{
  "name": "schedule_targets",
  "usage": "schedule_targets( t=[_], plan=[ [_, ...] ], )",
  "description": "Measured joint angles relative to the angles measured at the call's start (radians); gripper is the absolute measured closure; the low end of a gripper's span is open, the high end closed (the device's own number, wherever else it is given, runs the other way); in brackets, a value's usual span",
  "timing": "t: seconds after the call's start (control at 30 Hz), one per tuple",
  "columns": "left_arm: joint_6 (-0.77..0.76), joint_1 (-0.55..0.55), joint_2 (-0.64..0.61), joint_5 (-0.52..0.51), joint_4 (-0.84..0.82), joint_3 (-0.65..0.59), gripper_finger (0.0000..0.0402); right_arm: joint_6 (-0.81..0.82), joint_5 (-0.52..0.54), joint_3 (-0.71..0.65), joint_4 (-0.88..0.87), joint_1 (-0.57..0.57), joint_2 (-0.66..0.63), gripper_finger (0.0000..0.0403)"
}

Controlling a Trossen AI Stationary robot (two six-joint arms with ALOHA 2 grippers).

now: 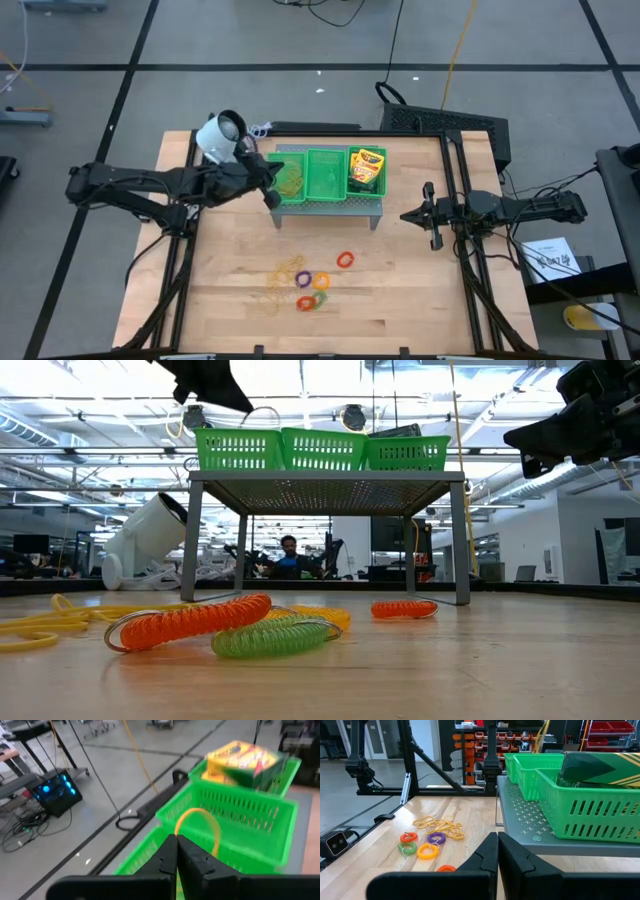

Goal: Pick & Place Office Desk Supplies
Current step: Put the yellow rubber band into the left green basket

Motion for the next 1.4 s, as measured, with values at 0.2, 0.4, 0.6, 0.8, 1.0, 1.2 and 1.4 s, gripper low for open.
schedule_targets(
  t=[0.2,0.4,0.6,0.8,1.0,1.2,1.4],
  plan=[
    [0.011,0.0,0.009,0.017,0.011,0.001,0.0389,0.0,0.0,0.0,0.0,0.0,0.0,0.0403],
    [0.01,0.0,0.01,0.017,0.008,0.001,0.0364,0.0,0.0,0.0,0.0,0.0,0.0,0.0403],
    [0.01,0.0,0.01,0.017,0.007,0.001,0.036,0.0,0.0,0.0,0.0,0.0,0.0,0.0403],
    [0.009,0.0,0.01,0.017,0.027,0.001,0.036,0.0,0.0,0.0,0.0,0.0,0.0,0.0403],
    [-0.02,-0.041,-0.002,0.144,0.168,0.001,0.036,0.0,0.0,0.0,0.0,0.0,0.0,0.0403],
    [0.013,-0.119,-0.002,0.376,0.328,0.002,0.036,0.0,0.0,0.0,0.0,0.0,0.0,0.0403],
    [-0.055,-0.212,-0.002,0.67,0.391,0.002,0.036,0.0,0.0,0.0,0.0,0.0,0.0,0.0403]
  ],
)
